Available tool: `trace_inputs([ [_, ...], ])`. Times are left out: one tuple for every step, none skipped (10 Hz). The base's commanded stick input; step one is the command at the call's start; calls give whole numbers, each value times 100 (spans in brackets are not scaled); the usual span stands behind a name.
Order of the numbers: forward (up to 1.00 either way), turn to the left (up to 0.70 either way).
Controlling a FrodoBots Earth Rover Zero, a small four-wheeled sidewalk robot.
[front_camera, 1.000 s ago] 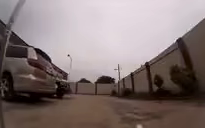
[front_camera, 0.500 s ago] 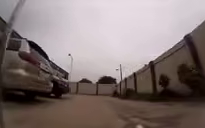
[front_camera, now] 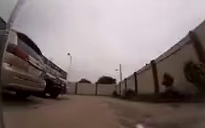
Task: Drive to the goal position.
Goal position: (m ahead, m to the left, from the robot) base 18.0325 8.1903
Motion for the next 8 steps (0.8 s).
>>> trace_inputs([
  [98,4],
  [98,4],
  [98,3],
  [98,-27],
  [98,-26],
  [98,-9],
  [98,1],
  [98,4],
])
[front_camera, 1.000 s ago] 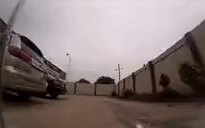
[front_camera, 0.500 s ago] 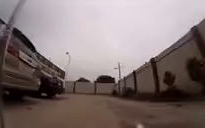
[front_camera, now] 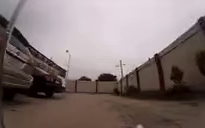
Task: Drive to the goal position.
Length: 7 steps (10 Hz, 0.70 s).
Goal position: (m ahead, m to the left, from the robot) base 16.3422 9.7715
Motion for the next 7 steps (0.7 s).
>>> trace_inputs([
  [98,4],
  [98,4],
  [98,4],
  [98,4],
  [98,4],
  [98,4],
  [98,4],
])
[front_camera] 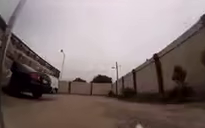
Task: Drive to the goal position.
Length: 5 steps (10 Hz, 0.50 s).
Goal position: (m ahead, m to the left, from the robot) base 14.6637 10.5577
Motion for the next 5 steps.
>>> trace_inputs([
  [98,4],
  [98,4],
  [98,4],
  [98,4],
  [98,4],
])
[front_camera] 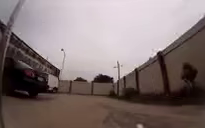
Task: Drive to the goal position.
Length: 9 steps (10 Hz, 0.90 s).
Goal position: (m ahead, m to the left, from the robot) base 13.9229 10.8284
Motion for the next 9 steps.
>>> trace_inputs([
  [98,4],
  [98,4],
  [98,4],
  [98,4],
  [98,4],
  [98,4],
  [98,4],
  [98,4],
  [98,4],
])
